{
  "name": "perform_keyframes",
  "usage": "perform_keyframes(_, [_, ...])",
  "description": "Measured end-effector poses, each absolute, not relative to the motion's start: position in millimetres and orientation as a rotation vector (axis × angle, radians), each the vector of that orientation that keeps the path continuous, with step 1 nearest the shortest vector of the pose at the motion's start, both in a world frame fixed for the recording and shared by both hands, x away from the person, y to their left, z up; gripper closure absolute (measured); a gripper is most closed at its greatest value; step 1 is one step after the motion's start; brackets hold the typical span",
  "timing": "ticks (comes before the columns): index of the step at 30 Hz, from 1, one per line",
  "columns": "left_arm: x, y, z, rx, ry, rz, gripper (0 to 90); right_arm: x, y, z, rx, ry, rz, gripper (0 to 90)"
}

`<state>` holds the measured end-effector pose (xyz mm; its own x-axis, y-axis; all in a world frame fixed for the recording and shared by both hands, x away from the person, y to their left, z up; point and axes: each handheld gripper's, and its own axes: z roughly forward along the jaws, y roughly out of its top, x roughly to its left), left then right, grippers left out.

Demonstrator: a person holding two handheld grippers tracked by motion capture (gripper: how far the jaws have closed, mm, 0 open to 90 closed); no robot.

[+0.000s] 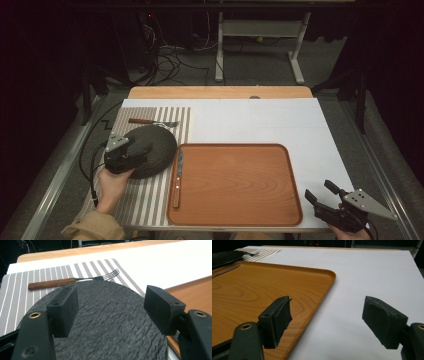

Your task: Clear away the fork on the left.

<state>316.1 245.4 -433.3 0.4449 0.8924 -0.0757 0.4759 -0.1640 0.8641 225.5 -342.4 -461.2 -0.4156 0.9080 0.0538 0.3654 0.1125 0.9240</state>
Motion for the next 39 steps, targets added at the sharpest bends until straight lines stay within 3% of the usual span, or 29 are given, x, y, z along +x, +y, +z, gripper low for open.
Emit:
perform_keyframes(15, [346.0,255.0,-425.3,1.760,1.238,0.603,26.4,224.6,-342.9,-460.4,1.244,1.828,1.288,23.7])
perform_keyframes(27, [362.4,258.8,-420.8,1.906,1.218,0.604,26.3,223.5,-343.6,-460.5,1.250,1.825,1.278,23.7])
perform_keyframes(39, [383.0,255.3,-418.0,1.945,1.209,0.582,26.3,223.1,-344.6,-460.4,1.258,1.818,1.277,23.7])
